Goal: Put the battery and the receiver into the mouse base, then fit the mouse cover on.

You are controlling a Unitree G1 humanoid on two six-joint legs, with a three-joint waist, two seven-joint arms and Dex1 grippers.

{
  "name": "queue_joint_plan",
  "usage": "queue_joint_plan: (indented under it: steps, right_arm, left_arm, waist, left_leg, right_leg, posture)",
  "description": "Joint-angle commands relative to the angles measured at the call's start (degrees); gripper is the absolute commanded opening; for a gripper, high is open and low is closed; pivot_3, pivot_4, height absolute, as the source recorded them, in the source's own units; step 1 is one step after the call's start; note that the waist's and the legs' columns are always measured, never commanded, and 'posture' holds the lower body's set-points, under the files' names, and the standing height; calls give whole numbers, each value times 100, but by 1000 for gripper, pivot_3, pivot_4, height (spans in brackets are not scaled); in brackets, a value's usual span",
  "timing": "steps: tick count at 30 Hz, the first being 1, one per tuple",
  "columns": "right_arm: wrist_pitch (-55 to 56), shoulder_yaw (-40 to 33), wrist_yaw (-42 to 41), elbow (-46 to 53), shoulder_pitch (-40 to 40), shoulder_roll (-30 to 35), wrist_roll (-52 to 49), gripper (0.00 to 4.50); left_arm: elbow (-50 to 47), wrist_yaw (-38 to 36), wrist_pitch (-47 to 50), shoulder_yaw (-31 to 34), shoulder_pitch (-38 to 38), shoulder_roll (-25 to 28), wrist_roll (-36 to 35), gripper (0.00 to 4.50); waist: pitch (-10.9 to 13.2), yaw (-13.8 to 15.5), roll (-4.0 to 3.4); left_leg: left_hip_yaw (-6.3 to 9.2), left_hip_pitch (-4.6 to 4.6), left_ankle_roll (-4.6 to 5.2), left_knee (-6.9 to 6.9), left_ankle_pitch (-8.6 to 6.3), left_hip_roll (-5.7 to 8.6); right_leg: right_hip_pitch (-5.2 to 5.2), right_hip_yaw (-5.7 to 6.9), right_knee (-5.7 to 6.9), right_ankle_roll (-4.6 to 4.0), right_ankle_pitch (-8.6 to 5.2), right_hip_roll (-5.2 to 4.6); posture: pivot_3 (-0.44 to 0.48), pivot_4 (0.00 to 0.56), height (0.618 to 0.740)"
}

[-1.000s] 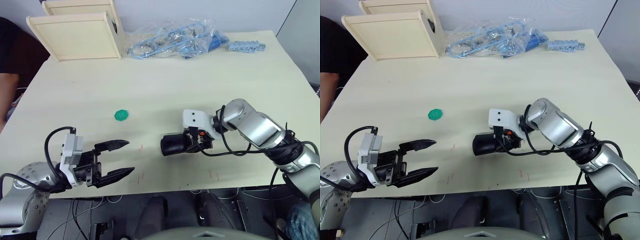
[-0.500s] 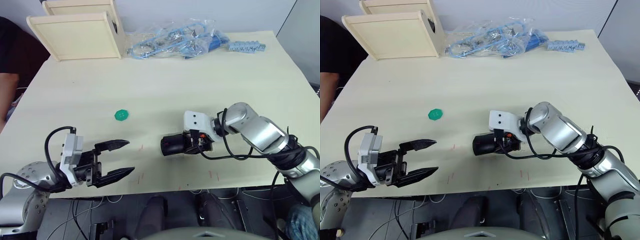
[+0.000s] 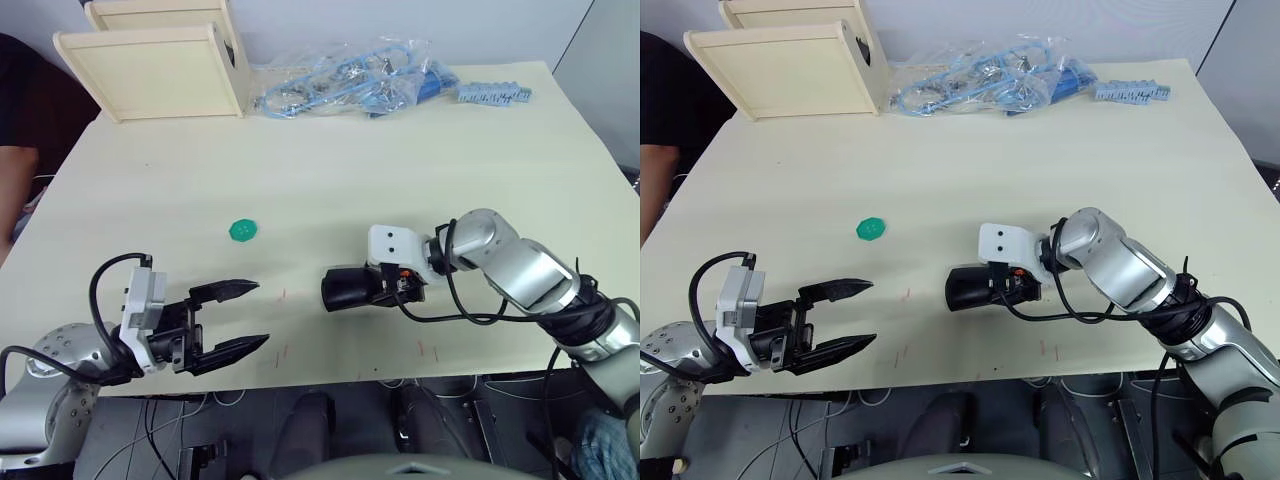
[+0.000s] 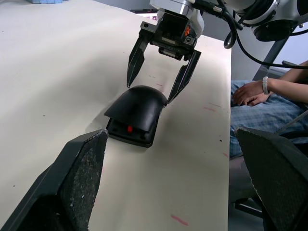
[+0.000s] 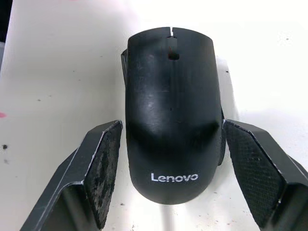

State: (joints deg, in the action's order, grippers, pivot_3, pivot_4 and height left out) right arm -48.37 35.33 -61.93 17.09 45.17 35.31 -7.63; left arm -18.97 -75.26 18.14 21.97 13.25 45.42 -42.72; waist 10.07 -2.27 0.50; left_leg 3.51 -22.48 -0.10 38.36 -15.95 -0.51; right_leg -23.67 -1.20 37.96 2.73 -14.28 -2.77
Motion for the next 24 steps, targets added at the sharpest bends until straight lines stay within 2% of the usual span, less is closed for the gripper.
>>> queue_joint_plan:
  steps: [1, 24]
  right_arm:
    - [117, -57, 5, 215, -4, 8, 34, 3473]
    - [119, -39, 55, 78, -76, -61, 135, 3473]
  left_arm:
    - [-36, -41, -87, 64, -2, 5, -21, 4500]
    - [-56, -28, -94, 64, 0, -5, -7, 4500]
  waist:
    - [0, -1, 0]
    - [0, 0, 0]
  left_leg:
    - [0, 0, 0, 0, 0, 0]
    - [-1, 0, 0, 0, 0, 0]
  right_leg:
    - [0, 0, 0, 0, 0, 0]
    - [0, 0, 0, 0, 0, 0]
  posture:
    - [0, 150, 740]
    - [0, 150, 740]
